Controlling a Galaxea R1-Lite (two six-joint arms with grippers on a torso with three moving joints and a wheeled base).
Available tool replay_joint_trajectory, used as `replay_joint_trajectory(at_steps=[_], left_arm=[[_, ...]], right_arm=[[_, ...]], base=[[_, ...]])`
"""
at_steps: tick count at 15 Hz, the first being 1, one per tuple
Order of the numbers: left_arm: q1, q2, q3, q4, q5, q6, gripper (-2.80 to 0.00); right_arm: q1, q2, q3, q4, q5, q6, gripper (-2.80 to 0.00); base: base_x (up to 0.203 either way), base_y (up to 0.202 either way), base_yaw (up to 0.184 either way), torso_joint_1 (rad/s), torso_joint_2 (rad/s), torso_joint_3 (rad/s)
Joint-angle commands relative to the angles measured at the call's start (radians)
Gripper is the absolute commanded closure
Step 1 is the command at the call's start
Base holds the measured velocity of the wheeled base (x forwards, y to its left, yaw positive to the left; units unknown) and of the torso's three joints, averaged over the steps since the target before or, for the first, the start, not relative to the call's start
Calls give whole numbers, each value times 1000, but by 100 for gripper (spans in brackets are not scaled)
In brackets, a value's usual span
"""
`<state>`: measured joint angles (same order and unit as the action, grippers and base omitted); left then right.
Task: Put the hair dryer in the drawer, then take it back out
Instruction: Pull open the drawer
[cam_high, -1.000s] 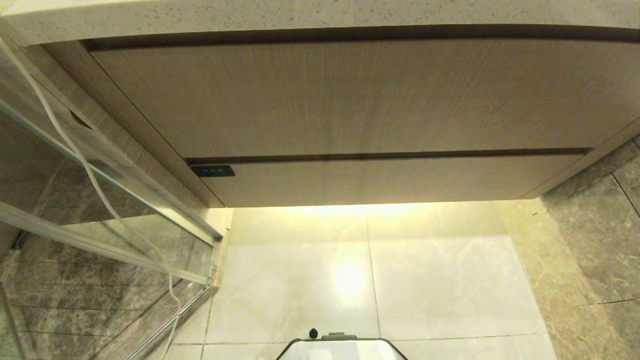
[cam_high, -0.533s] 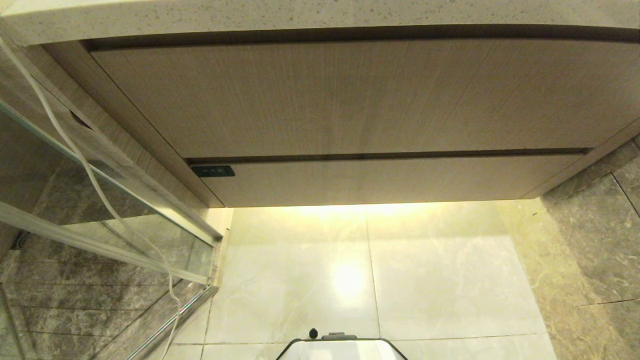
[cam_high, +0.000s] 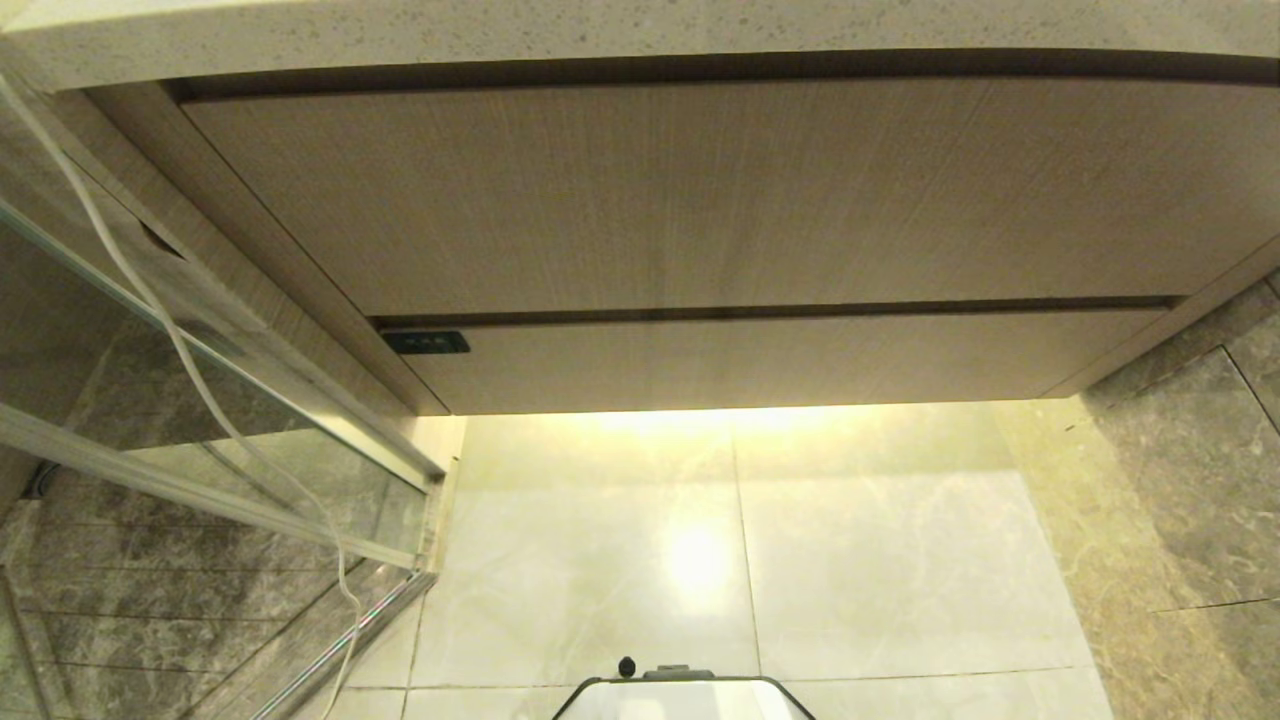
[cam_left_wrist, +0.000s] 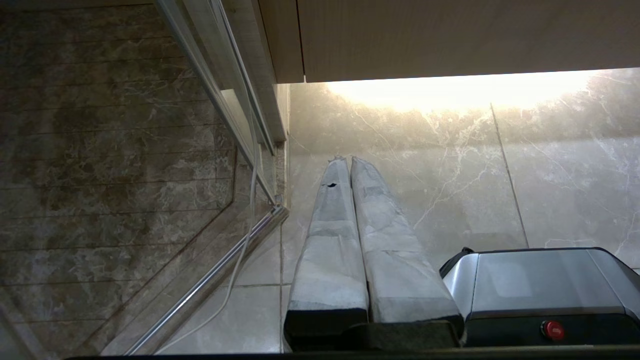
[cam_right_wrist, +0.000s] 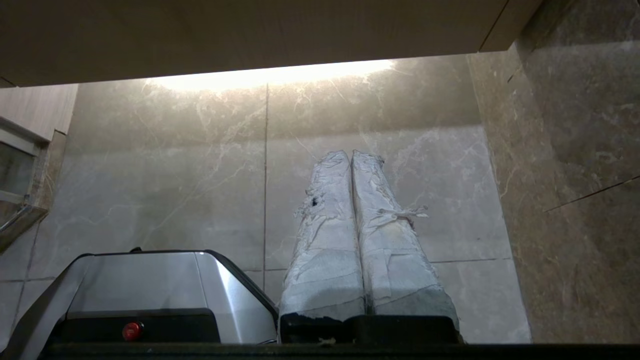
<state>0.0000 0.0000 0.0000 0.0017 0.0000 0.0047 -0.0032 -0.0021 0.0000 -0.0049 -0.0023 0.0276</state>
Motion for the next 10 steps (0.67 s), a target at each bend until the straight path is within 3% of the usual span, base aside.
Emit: replay_joint_trajectory(at_steps=[1,4,7,10], left_arm=[[0,0,2,0,0,0,0],[0,0,1,0,0,0,0],[0,0,1,0,0,0,0],[0,0,1,0,0,0,0]], right_arm=[[0,11,-9,37,0,-4,0],[0,3,-53,20,12,18,0],[-1,135,-282,81,65,13,0],[-4,448,-543,204,83,-6,0]], base=[[0,0,0,0,0,0],[0,0,0,0,0,0],[0,0,0,0,0,0],[0,0,0,0,0,0]])
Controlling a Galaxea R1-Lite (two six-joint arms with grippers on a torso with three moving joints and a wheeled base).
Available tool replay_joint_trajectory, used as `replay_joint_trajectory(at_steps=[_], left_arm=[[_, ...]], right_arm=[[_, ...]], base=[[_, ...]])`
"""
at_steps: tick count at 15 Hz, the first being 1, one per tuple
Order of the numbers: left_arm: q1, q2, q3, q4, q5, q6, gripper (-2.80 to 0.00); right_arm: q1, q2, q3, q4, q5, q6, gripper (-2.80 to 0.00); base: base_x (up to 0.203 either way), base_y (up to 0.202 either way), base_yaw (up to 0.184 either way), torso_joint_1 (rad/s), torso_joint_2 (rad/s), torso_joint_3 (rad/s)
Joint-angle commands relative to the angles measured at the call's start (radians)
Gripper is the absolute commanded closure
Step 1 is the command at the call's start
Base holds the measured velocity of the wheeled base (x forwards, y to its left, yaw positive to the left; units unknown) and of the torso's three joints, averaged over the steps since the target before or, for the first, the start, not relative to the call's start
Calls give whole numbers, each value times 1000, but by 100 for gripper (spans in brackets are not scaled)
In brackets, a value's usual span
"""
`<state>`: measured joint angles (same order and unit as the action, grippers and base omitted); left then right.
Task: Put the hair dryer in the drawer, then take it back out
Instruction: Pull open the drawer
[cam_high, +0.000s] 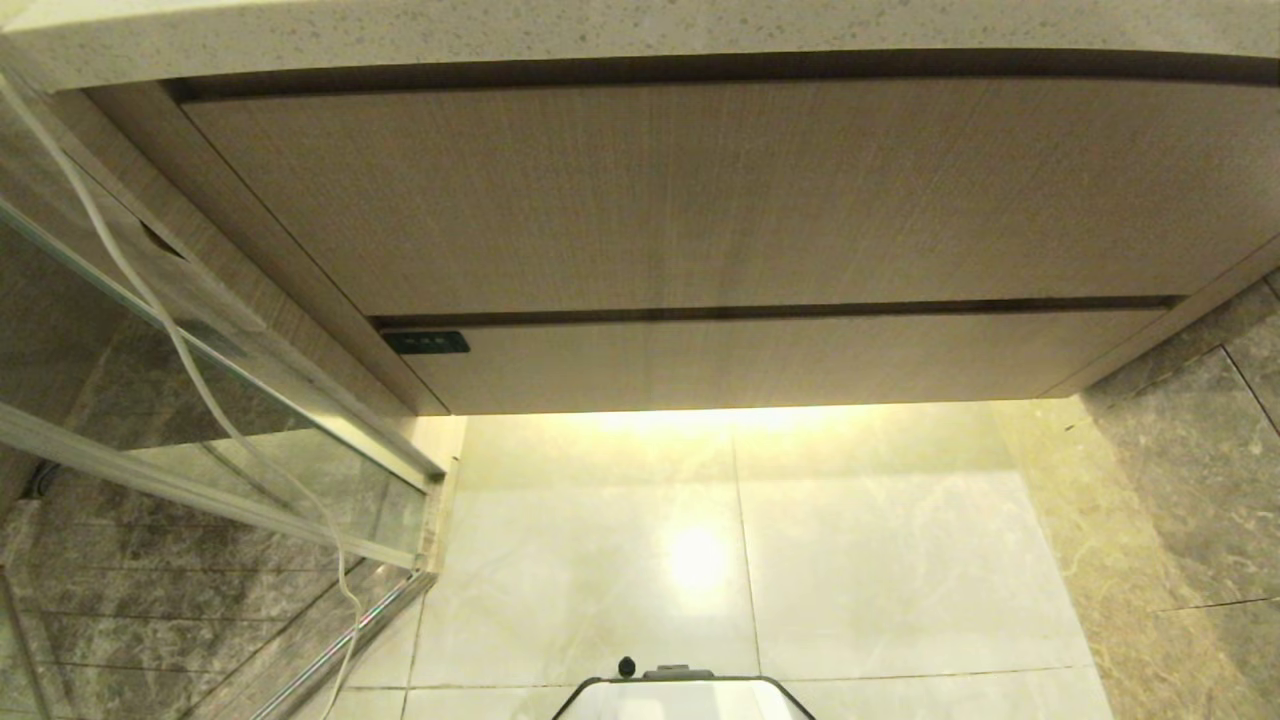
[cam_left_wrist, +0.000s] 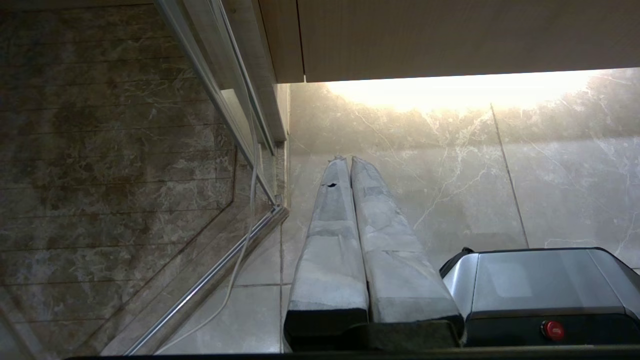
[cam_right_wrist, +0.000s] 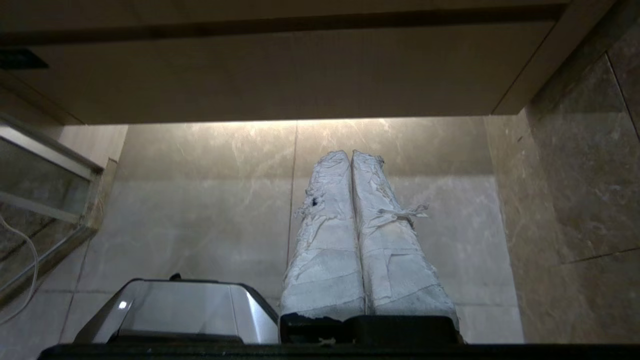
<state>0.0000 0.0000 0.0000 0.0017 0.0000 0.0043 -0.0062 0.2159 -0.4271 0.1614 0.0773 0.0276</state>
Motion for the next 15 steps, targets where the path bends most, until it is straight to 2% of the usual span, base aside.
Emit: replay_joint_trajectory(at_steps=[1,3,5,7,9,10,12,15], left_arm=[[0,0,1,0,0,0,0],[0,0,1,0,0,0,0],[0,0,0,0,0,0,0],[0,0,0,0,0,0,0],[0,0,0,0,0,0,0],[0,0,2,0,0,0,0],[0,0,0,0,0,0,0],[0,0,2,0,0,0,0]], right_arm=[[3,354,-181,68,7,-19,0],[31,613,-310,124,15,-41,0],[93,857,-425,160,46,-59,0],[145,1054,-527,170,99,-74,0],[183,1193,-614,169,151,-134,0],[194,1246,-636,167,166,-210,-280],[201,1322,-659,165,168,-372,-280],[192,1364,-652,159,61,-515,-280]], base=[[0,0,0,0,0,0],[0,0,0,0,0,0],[0,0,0,0,0,0],[0,0,0,0,0,0],[0,0,0,0,0,0],[0,0,0,0,0,0],[0,0,0,0,0,0],[0,0,0,0,0,0]])
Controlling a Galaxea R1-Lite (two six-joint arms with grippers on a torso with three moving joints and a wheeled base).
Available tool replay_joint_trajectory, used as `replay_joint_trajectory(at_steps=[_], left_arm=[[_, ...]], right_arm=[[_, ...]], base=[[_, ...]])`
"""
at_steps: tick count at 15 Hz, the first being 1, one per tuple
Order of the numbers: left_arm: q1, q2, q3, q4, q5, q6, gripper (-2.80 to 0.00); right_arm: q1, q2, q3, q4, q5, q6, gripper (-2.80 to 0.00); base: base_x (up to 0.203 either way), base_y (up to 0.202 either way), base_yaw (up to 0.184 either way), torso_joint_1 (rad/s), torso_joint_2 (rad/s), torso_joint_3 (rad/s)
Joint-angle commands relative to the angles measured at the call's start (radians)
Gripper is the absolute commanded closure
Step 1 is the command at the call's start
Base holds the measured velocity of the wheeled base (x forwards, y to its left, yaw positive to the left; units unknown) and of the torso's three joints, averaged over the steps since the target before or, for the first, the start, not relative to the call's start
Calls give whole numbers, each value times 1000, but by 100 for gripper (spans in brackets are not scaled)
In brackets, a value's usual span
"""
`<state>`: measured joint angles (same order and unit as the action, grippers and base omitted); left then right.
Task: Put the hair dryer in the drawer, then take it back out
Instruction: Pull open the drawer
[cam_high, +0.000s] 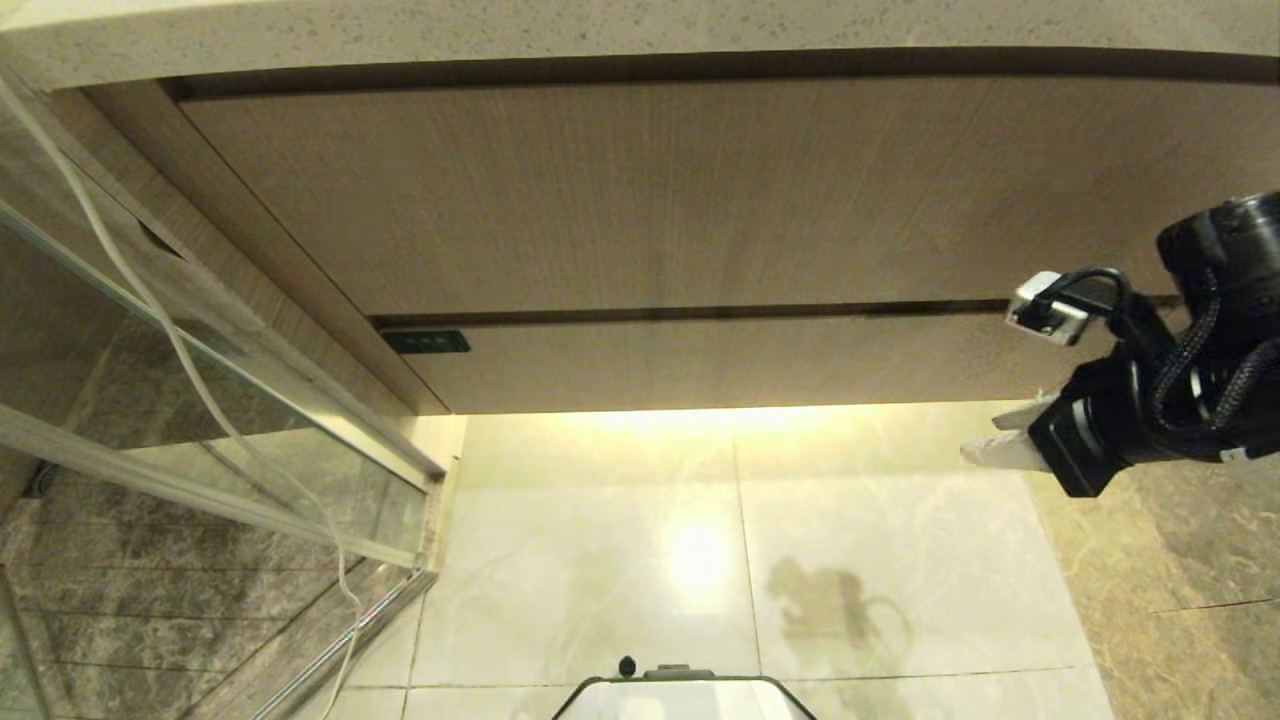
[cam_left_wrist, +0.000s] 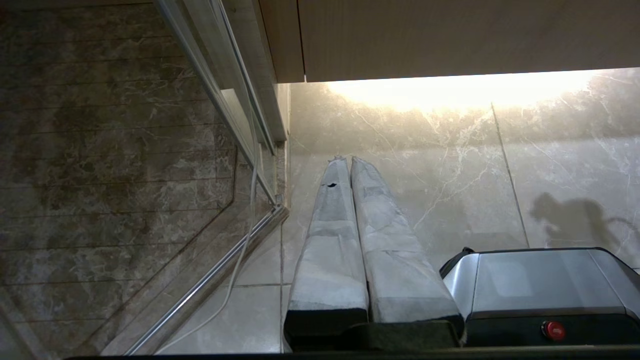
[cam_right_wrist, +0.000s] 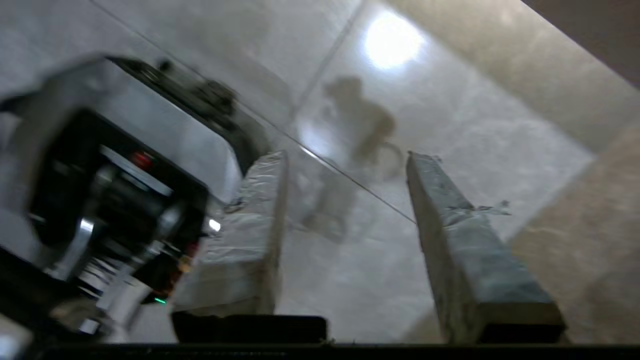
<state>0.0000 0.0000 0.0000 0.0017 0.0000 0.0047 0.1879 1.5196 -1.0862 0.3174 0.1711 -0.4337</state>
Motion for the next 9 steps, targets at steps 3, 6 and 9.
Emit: replay_joint_trajectory(at_steps=[3,6,9], left_arm=[[0,0,1,0,0,0,0],[0,0,0,0,0,0,0],[0,0,2,0,0,0,0]], right_arm=[[-6,85,40,-16,-119,-268,-280],[-36,128,128,-299,-150,-534,-280],[-61,199,241,-652,-133,-710,-280]], base=[[0,0,0,0,0,0],[0,0,0,0,0,0],[0,0,0,0,0,0]])
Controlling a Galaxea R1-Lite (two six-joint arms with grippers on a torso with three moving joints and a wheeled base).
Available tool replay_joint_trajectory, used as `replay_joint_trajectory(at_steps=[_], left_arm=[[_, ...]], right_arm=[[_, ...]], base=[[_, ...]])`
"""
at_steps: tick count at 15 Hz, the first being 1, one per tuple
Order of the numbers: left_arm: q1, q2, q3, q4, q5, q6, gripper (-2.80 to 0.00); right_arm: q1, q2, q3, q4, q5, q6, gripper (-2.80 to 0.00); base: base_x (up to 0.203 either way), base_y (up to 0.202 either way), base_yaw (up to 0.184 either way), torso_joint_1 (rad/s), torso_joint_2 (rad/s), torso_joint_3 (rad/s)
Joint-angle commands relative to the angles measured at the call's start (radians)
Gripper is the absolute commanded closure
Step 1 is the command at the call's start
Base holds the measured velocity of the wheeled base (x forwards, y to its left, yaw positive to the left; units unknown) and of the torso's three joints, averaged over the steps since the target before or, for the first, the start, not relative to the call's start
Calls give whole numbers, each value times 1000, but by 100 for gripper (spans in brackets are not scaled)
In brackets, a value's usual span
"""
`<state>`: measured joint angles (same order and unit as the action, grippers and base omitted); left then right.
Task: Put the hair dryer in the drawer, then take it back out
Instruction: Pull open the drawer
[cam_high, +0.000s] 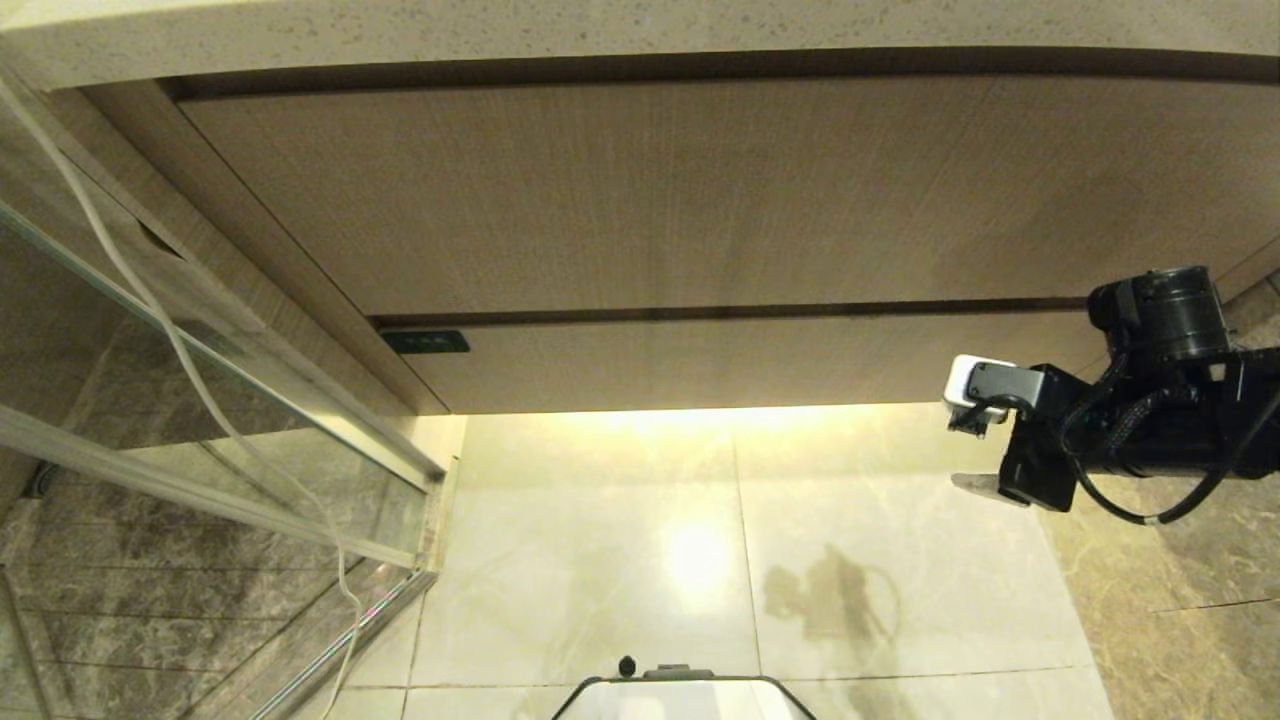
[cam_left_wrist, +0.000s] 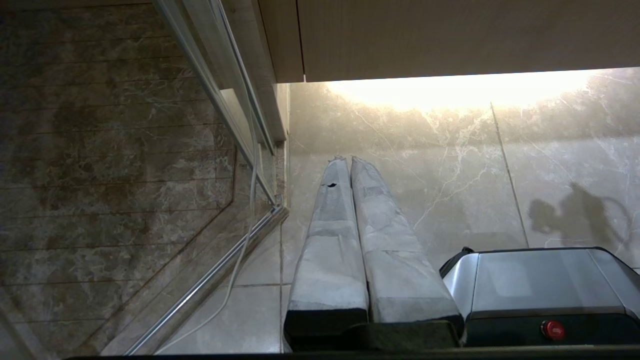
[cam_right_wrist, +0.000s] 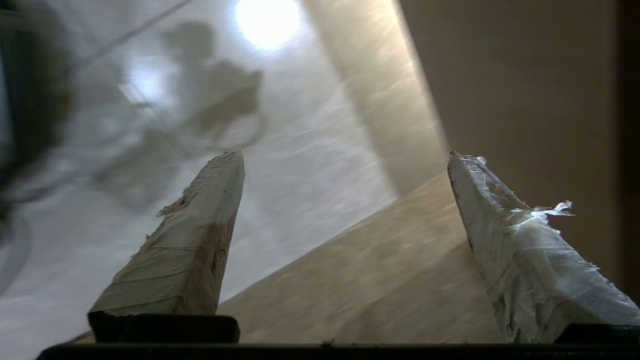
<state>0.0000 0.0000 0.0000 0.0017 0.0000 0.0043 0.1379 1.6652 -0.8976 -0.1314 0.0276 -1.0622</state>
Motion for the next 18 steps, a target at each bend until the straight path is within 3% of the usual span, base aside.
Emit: replay_joint_trajectory(at_steps=[1,4,9,11,13,18], left_arm=[[0,0,2,0,0,0,0],[0,0,1,0,0,0,0],[0,0,2,0,0,0,0],[0,0,2,0,0,0,0],[0,0,2,0,0,0,0],[0,0,1,0,0,0,0]], right_arm=[[-15,82,78,-311,38,-109,-280],[-22,158,138,-504,182,-144,-280],[-80,192,146,-525,366,-245,-280],[-101,223,147,-610,428,-267,-280],[-103,250,124,-673,442,-263,-280],[-103,300,54,-674,437,-254,-280]], base=[[0,0,0,0,0,0],[0,0,0,0,0,0],[0,0,0,0,0,0],[0,0,0,0,0,0],[0,0,0,0,0,0],[0,0,0,0,0,0]])
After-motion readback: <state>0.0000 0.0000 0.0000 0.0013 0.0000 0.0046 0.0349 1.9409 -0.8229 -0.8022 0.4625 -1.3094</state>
